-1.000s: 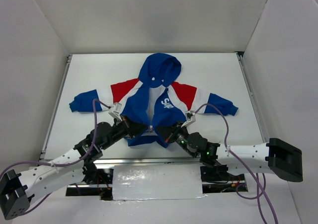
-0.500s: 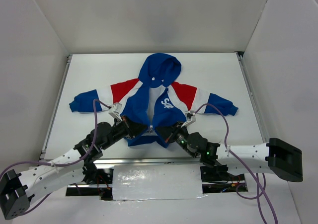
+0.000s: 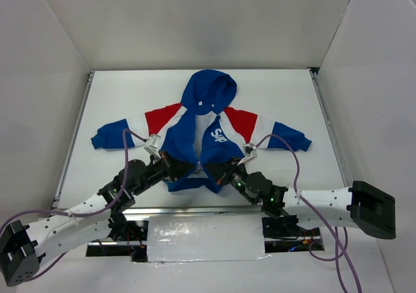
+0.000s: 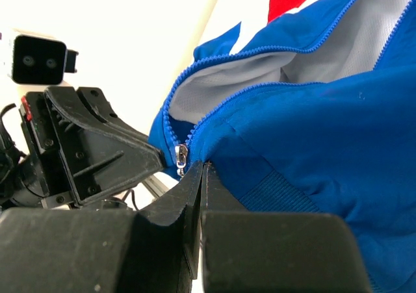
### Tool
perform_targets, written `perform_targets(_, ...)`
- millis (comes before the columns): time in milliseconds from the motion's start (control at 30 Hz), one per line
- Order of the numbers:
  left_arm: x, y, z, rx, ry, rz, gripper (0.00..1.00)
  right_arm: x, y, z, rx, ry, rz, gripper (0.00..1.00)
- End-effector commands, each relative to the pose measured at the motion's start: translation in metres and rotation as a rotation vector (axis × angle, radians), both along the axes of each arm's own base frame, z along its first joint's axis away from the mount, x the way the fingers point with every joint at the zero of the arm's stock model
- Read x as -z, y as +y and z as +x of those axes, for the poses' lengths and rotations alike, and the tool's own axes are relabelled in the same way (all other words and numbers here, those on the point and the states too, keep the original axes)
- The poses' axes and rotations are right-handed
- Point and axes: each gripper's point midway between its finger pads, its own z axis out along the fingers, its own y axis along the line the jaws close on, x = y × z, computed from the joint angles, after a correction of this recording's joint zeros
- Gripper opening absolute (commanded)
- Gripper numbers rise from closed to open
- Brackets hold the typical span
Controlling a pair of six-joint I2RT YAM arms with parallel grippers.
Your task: Zip up the jacket
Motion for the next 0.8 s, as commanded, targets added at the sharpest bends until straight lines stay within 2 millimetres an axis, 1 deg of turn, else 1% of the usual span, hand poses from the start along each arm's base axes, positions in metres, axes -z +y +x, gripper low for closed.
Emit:
perform_targets(0,-0.019,-0.009,-0.006,0.051,-0.034,-0.083,0.0,-0.033,0.004,0.008,0.011,-0.063,0.082,0.0)
perform_targets(267,-0.017,-0.01,-0.006,0.052,-0.027,-0.083,0.0,-0.046,0.016,0.003,-0.059,-0.116,0.093,0.0)
perform_targets(467,-0.01,-0.009,-0.006,0.051,-0.012,-0.05,0.0,-0.052,0.016,0.006,-0.072,-0.137,0.094,0.0)
perform_targets(533,-0.005,-0.008,-0.006,0.048,-0.003,-0.02,0.0,-0.056,0.015,0.005,-0.091,-0.149,0.102,0.0)
perform_targets(567,-0.005,-0.007,-0.006,0.05,-0.009,-0.011,0.0,-0.057,0.016,0.004,-0.101,-0.151,0.1,0.0)
perform_targets(633,0.002,-0.005,-0.006,0.046,0.005,0.023,0.0,-0.06,0.016,0.002,-0.12,-0.155,0.102,0.0)
perform_targets(700,0.006,-0.004,-0.007,0.048,0.011,0.048,0.0,-0.065,0.014,0.003,-0.125,-0.156,0.113,0.0)
perform_targets(733,0.007,-0.005,-0.009,0.064,0.014,0.055,0.0,-0.067,0.015,0.001,-0.144,-0.157,0.119,0.0)
perform_targets(767,0.009,-0.006,-0.011,0.076,0.01,0.062,0.0,-0.07,0.014,0.004,-0.141,-0.155,0.127,0.0)
